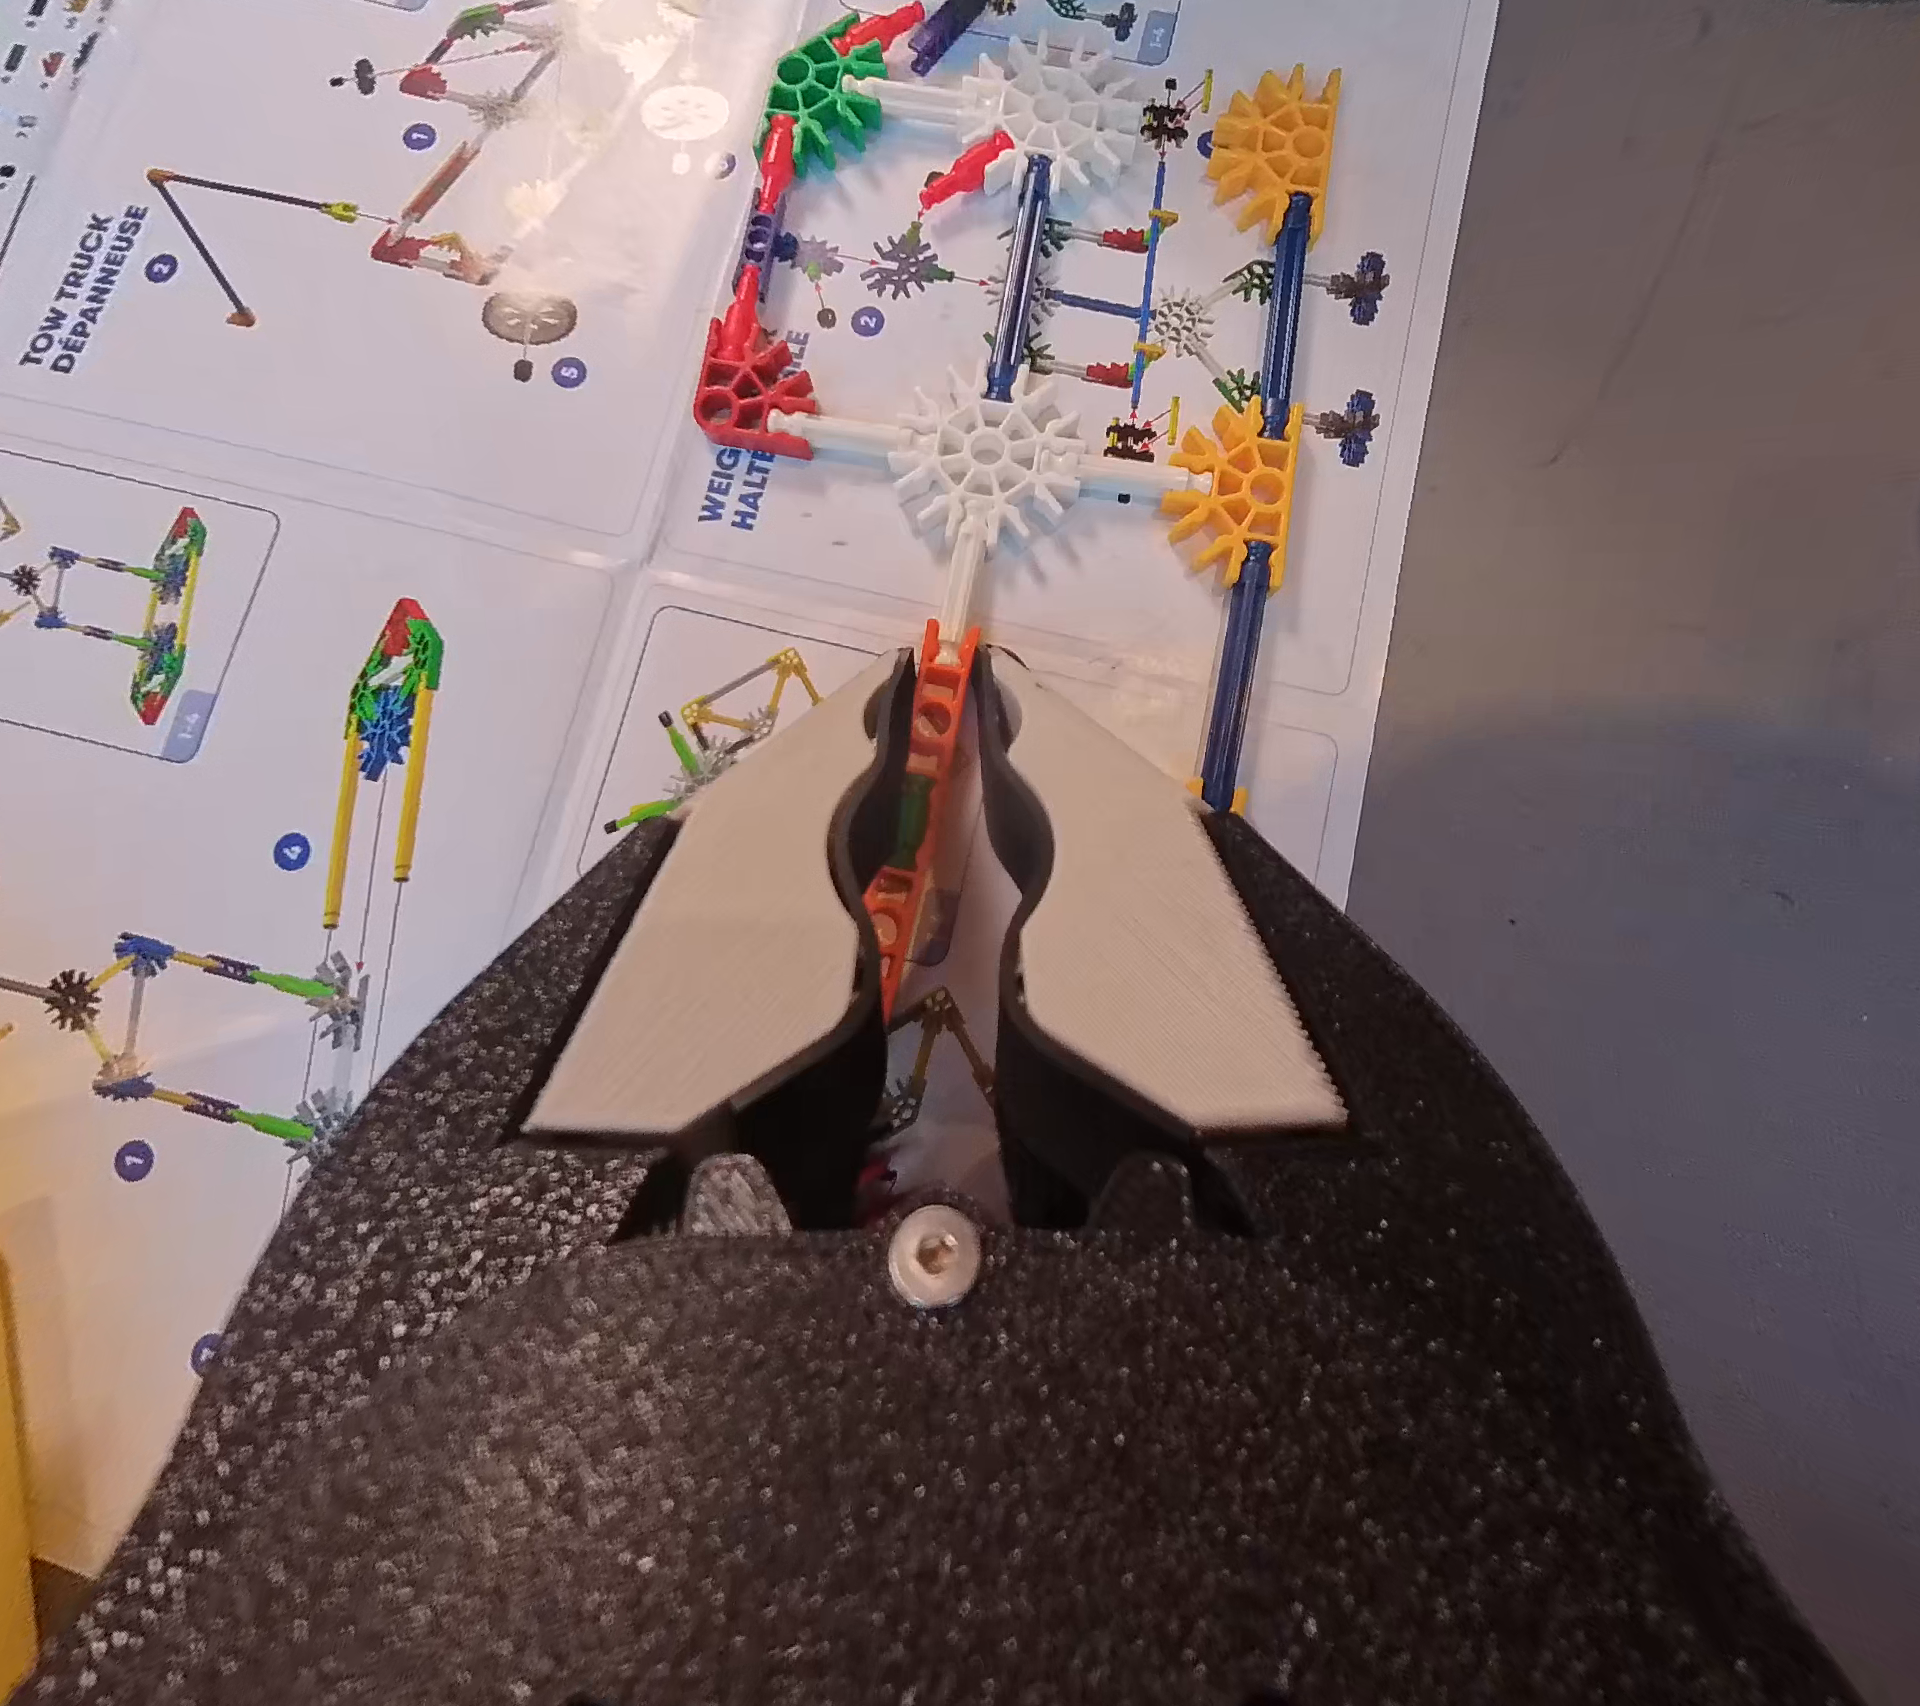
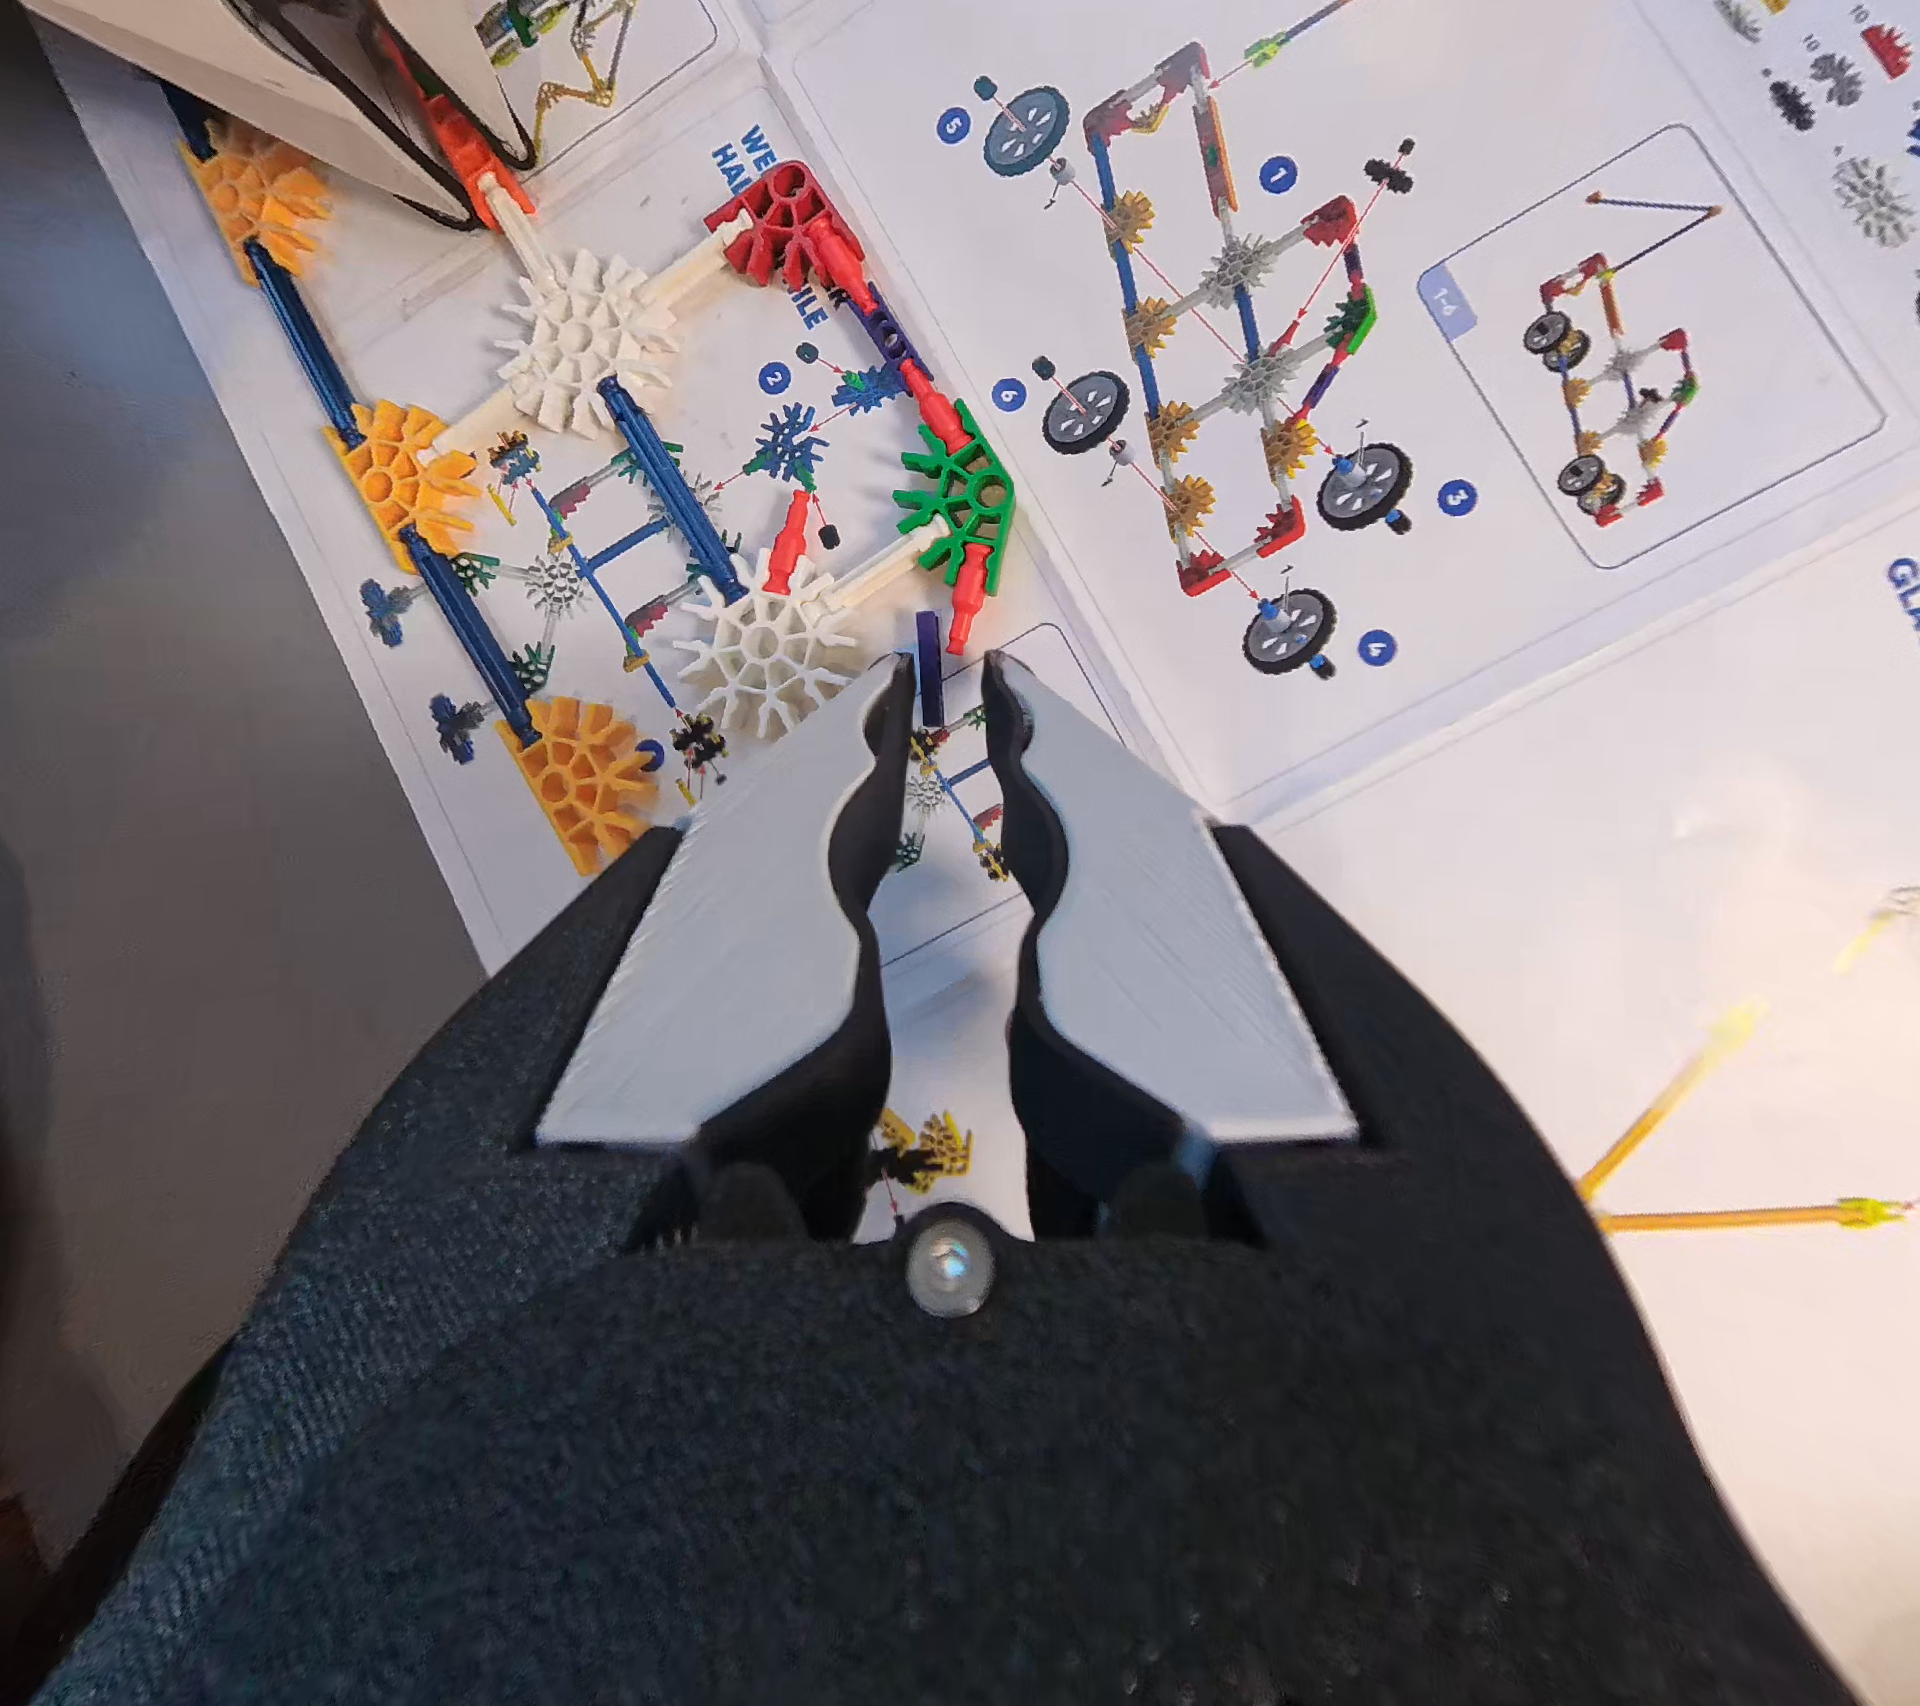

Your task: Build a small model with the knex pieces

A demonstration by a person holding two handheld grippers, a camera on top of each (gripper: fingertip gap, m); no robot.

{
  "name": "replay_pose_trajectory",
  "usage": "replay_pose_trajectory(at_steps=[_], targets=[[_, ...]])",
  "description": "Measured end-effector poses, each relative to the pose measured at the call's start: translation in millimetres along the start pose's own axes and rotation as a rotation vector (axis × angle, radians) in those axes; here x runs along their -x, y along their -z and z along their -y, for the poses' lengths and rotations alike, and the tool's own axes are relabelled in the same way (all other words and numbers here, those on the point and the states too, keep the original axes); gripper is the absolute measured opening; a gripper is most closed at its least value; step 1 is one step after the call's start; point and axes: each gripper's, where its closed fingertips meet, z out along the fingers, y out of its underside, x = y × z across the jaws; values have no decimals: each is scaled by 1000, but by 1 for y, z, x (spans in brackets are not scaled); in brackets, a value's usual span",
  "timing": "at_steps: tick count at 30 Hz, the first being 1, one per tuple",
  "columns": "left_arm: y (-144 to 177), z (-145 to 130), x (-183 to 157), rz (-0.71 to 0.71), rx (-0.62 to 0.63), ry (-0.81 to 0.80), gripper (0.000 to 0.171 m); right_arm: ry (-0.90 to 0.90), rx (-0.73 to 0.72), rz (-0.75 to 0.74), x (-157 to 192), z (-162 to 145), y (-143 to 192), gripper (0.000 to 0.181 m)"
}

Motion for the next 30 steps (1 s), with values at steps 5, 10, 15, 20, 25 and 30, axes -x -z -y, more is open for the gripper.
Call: replay_pose_trajectory(at_steps=[5, 10, 15, 20, 25, 30], targets=[[0, 0, 0, 1, 0, -3, 9, 86, 37, -43, 5, -6, -3, 8], [0, 0, 0, 1, 3, -9, 9, 19, 24, -10, 4, -6, -4, 3], [1, -1, -1, -4, 9, -17, 9, -197, -36, 143, 13, -6, -2, 3], [2, -2, -2, -12, 10, -17, 8, -302, -63, 198, 10, -10, 1, 5], [2, -2, -2, -13, 10, -17, 9, -167, -81, 68, 0, -8, 6, 9], [2, -2, -2, -15, 9, -17, 8, 119, -99, -46, 13, -1, 7, 1]])
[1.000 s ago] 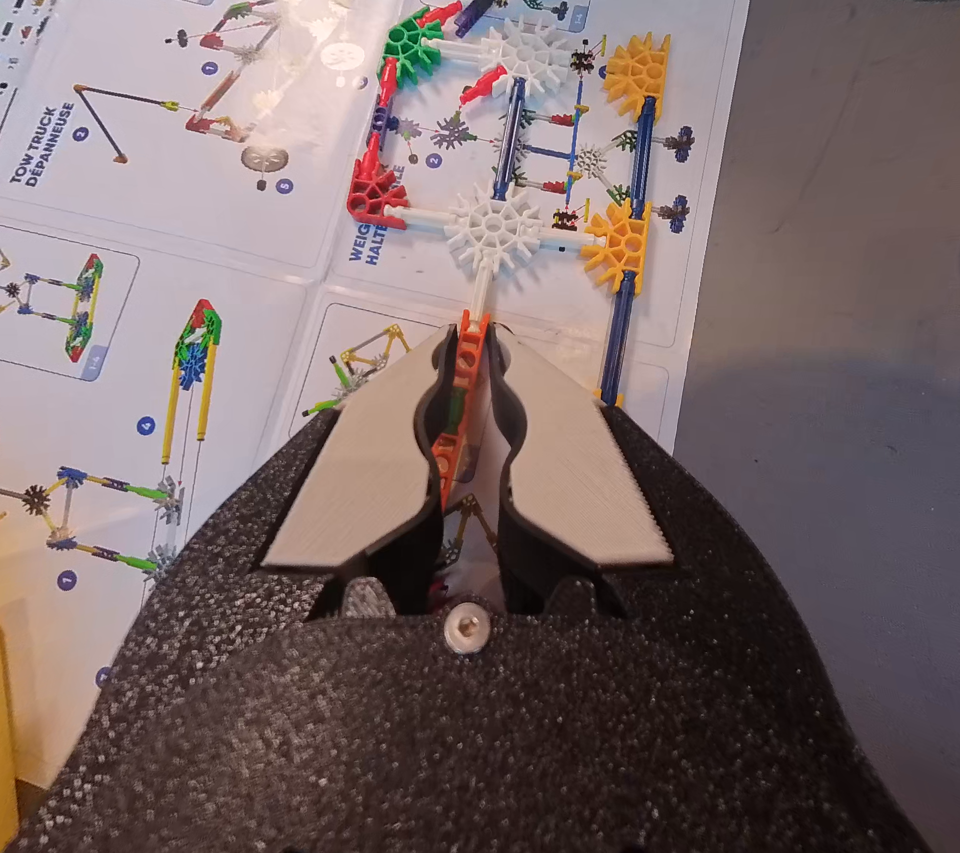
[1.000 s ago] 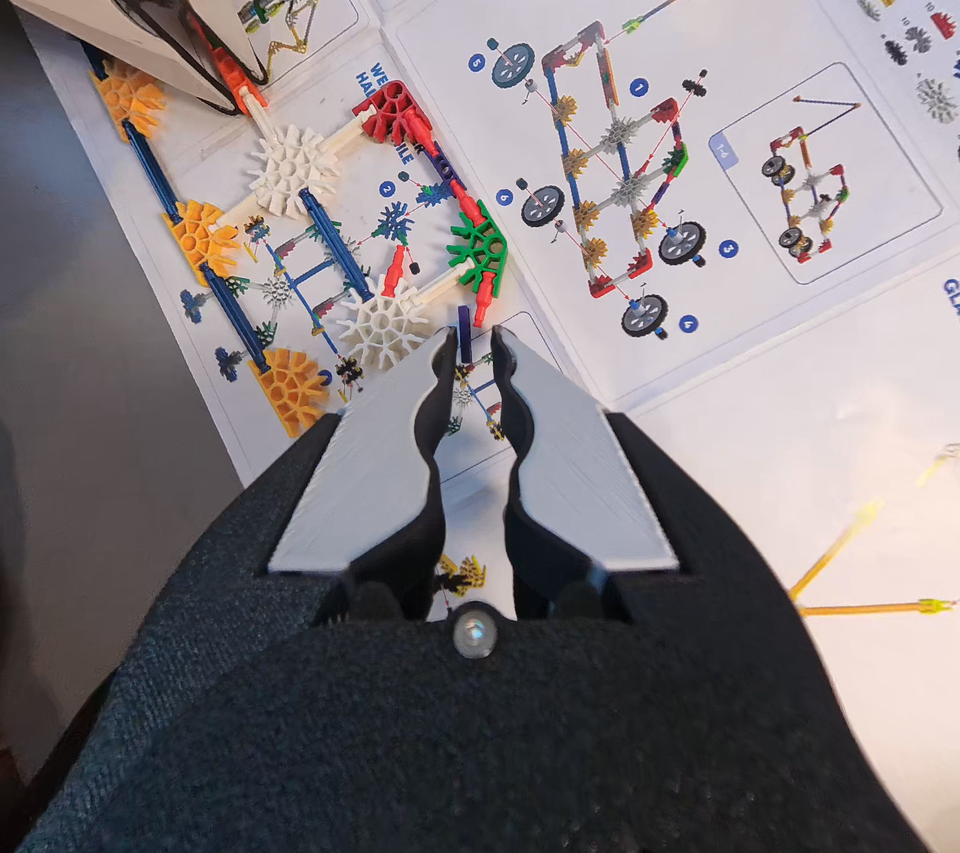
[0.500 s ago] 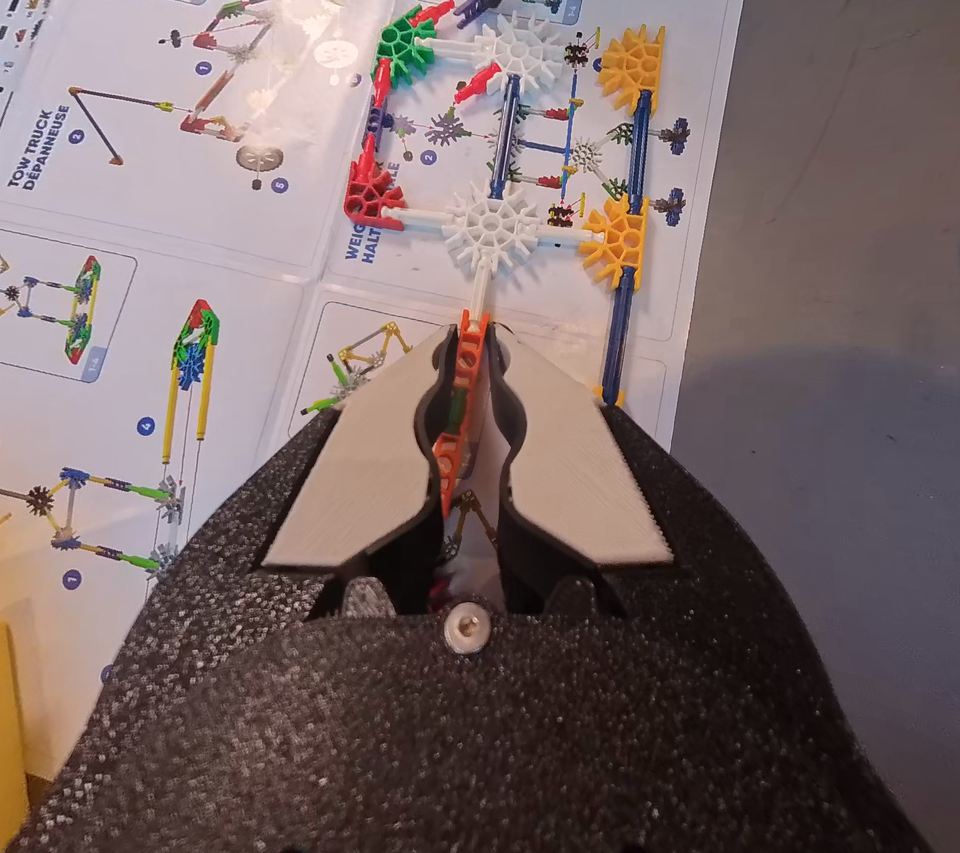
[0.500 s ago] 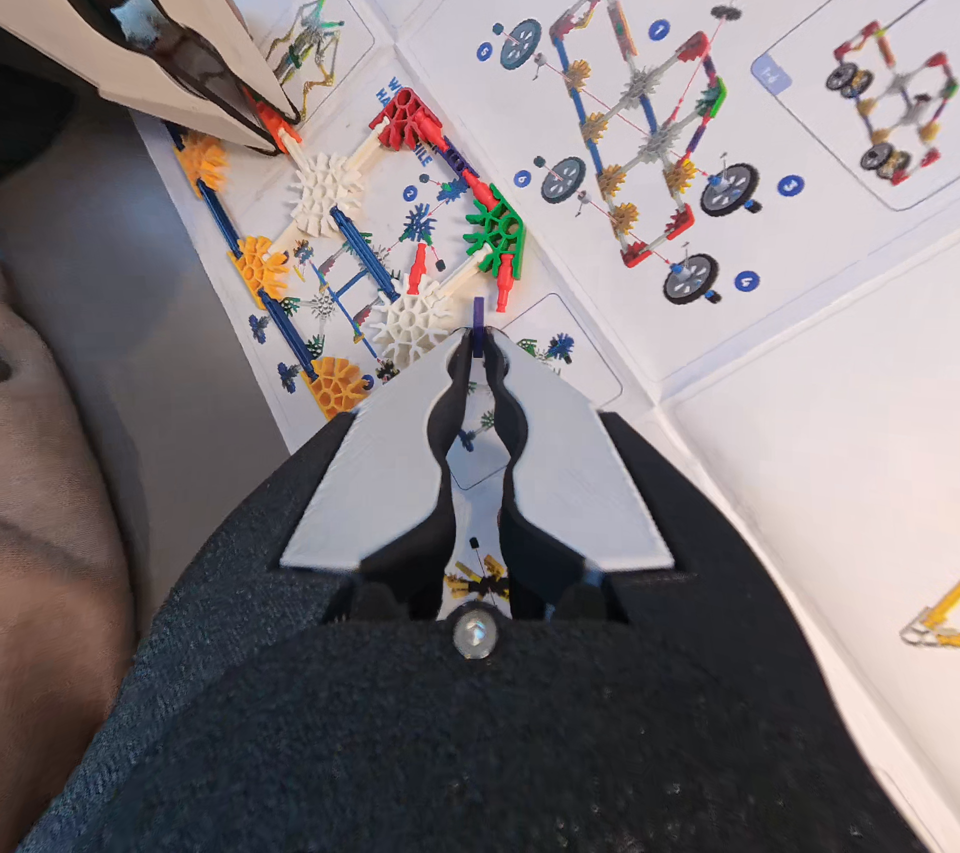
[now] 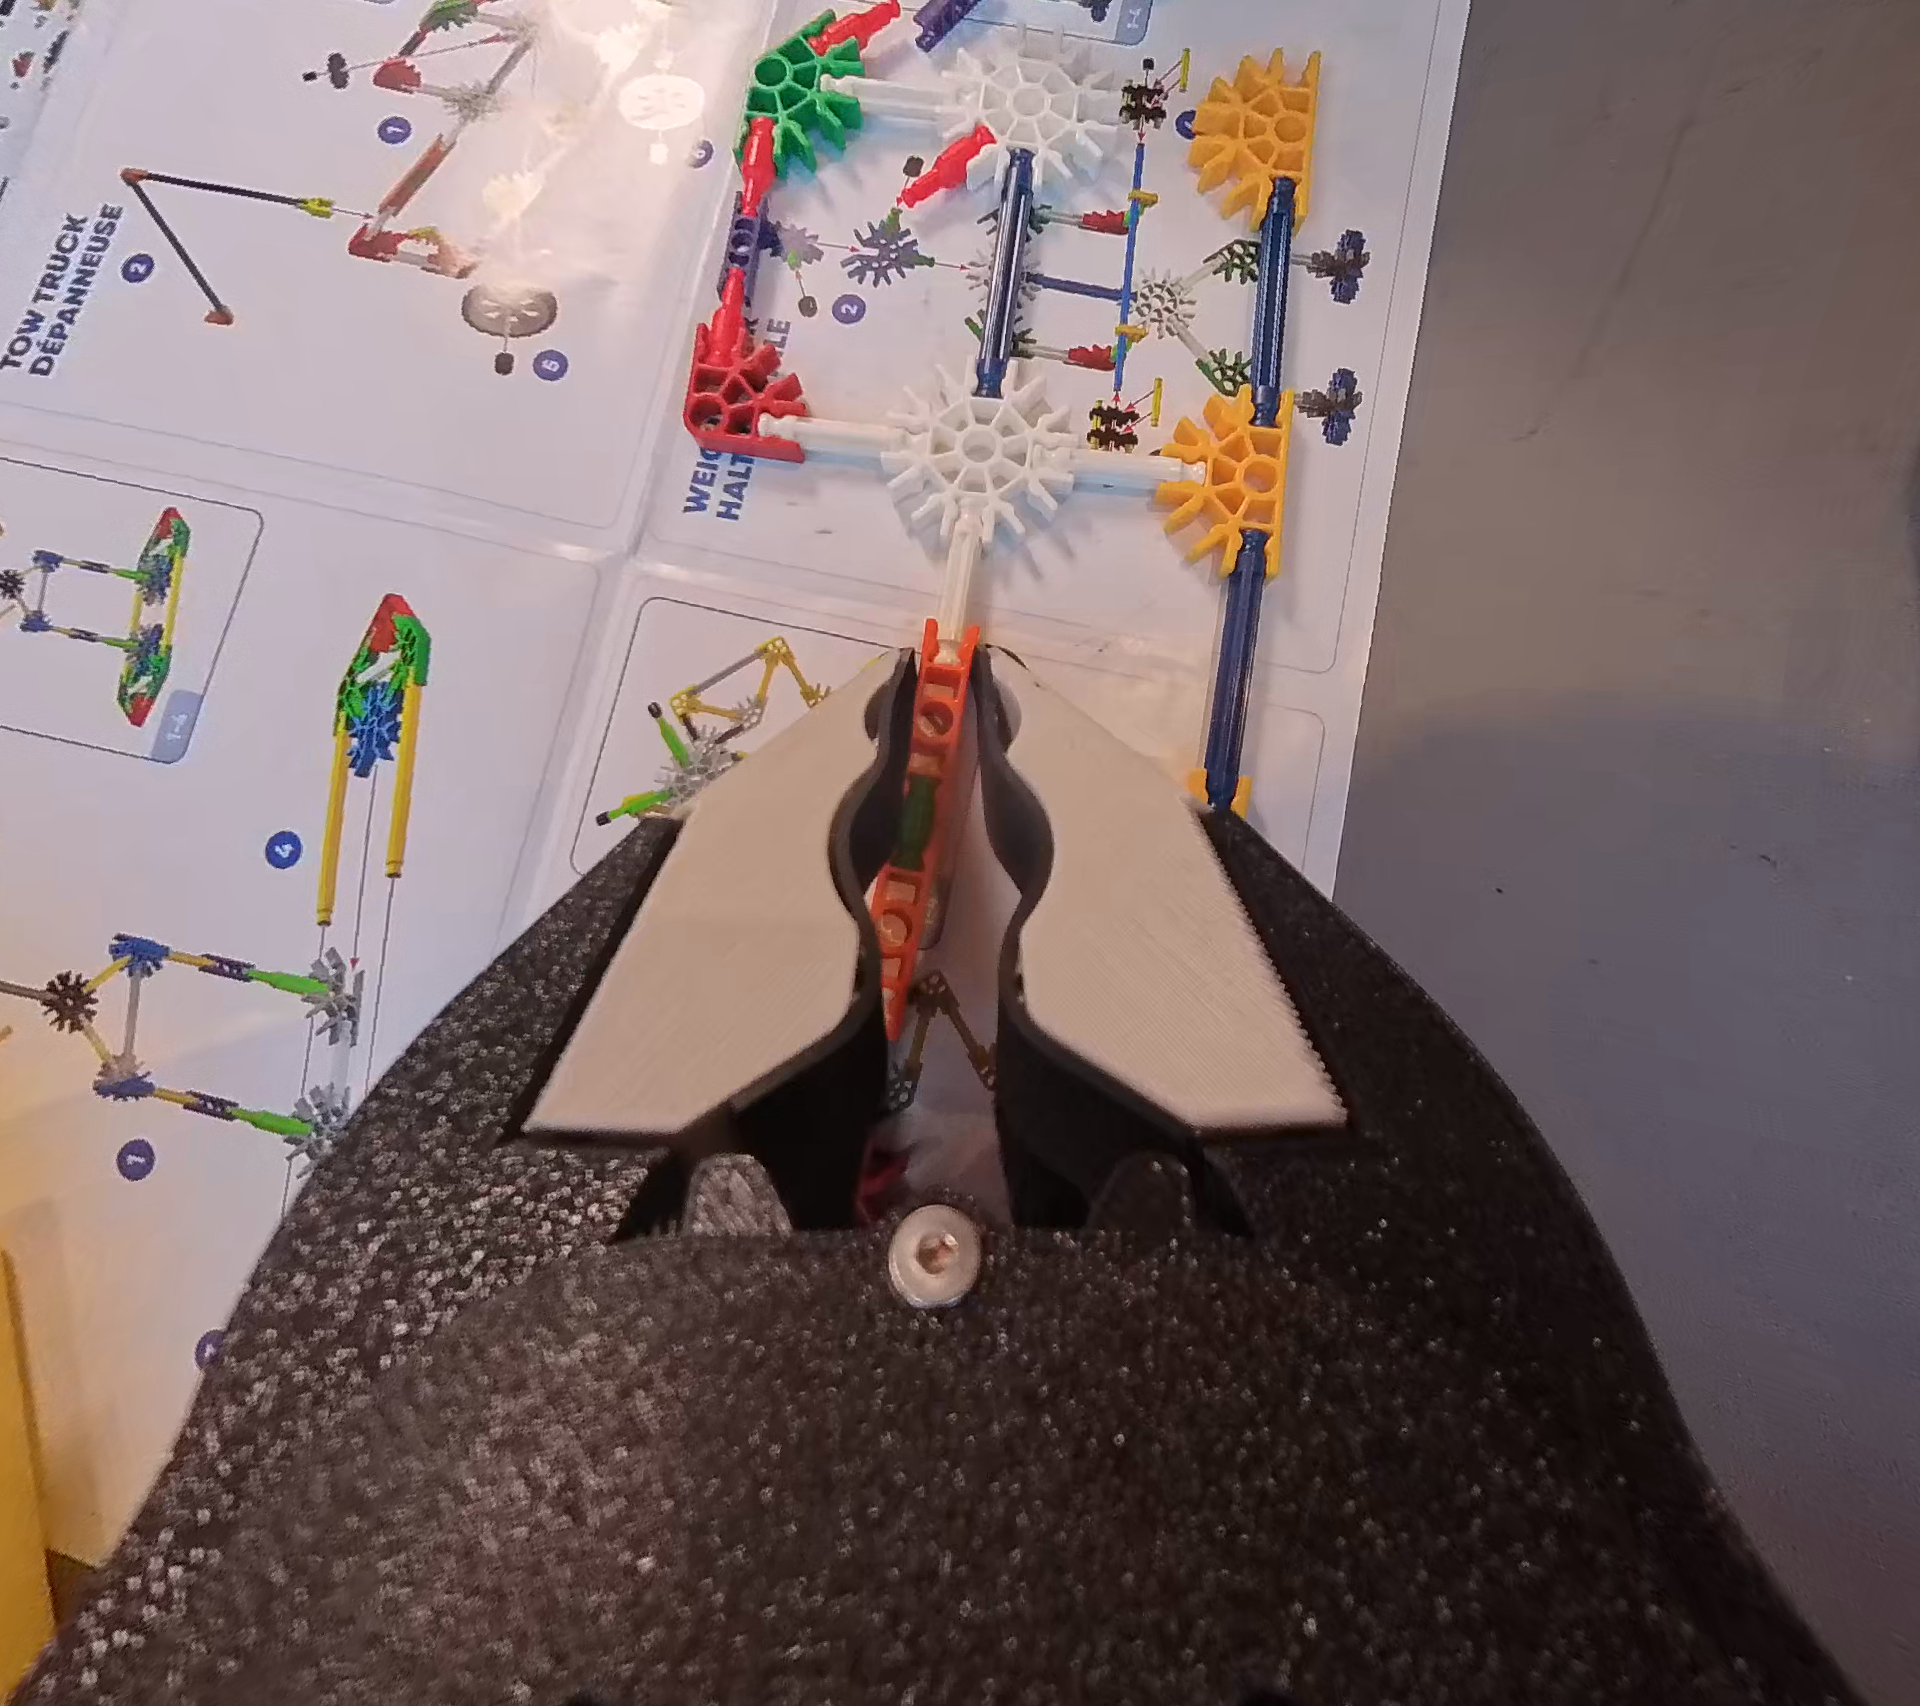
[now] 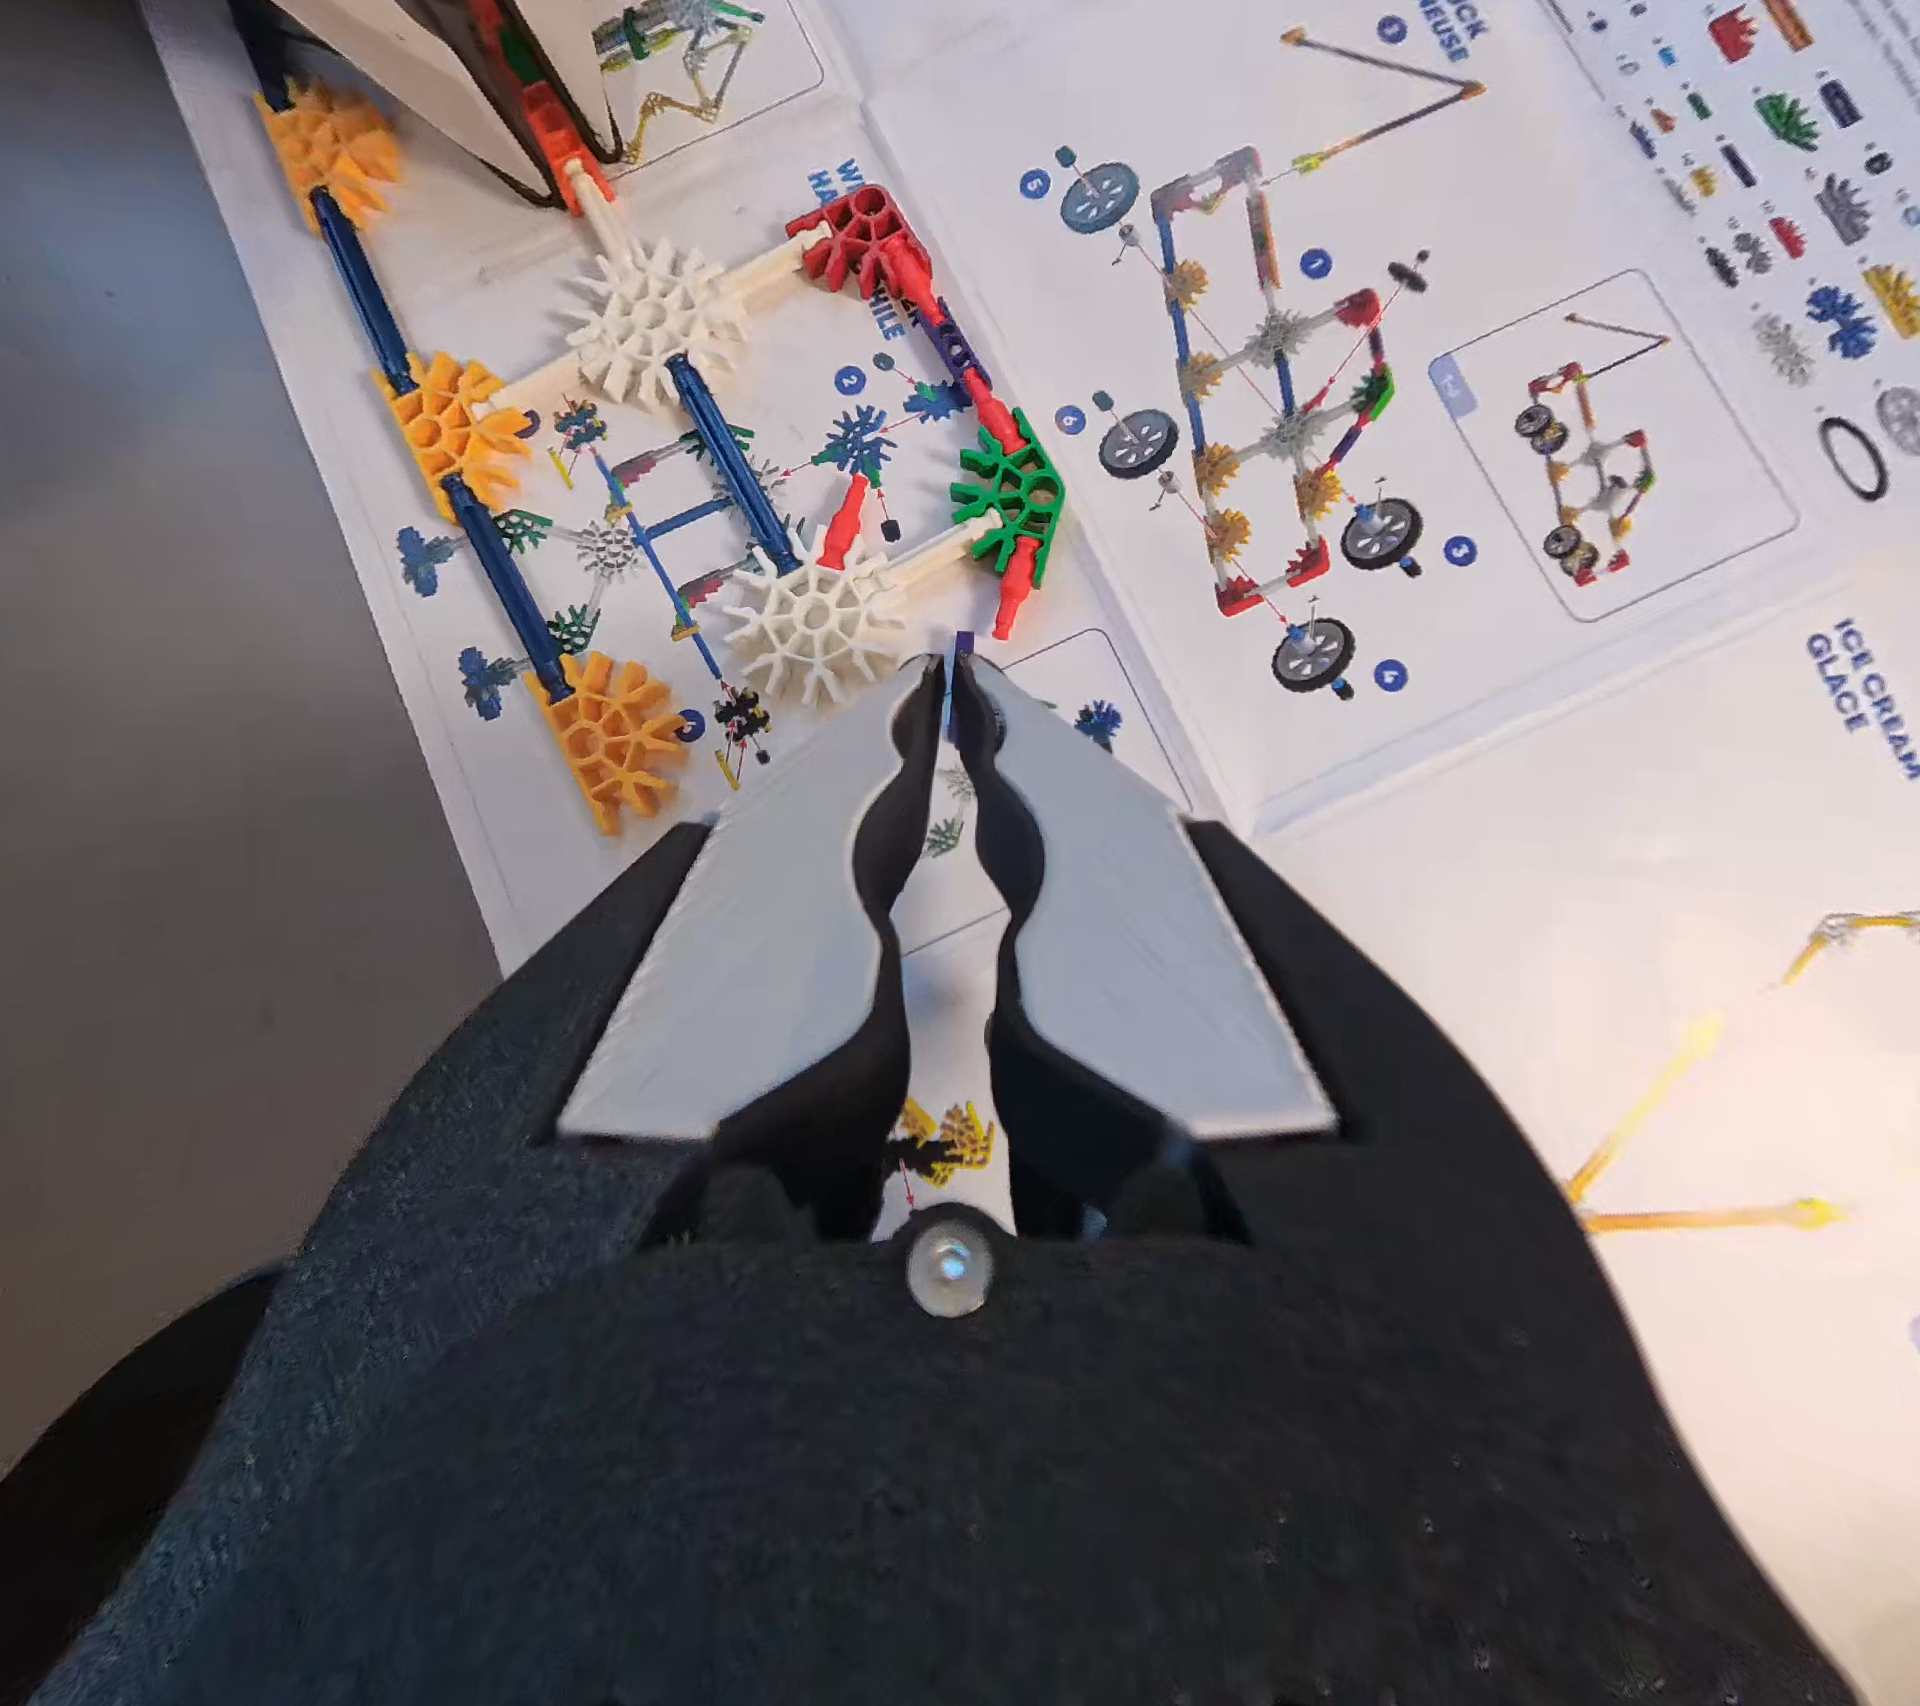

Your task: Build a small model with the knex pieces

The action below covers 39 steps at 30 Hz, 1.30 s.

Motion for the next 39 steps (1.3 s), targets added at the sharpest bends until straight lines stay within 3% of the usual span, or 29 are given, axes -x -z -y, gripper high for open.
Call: replay_pose_trajectory(at_steps=[9, 14, 18, 29, 39], targets=[[0, -1, -1, 1, 0, -4, 9, -124, 34, -25, -19, -8, -8, 0], [0, -1, -1, -2, -2, -4, 9, -110, -11, -9, -14, -2, -4, 1], [0, -1, 0, -2, -1, -6, 9, -39, 30, 6, -6, -8, -3, 13], [0, 1, -2, 4, -2, -45, 8, -209, 37, -69, -13, -12, -8, 5], [0, 1, -5, -5, -4, -53, 7, -208, 40, -84, -14, -7, -13, 5]])
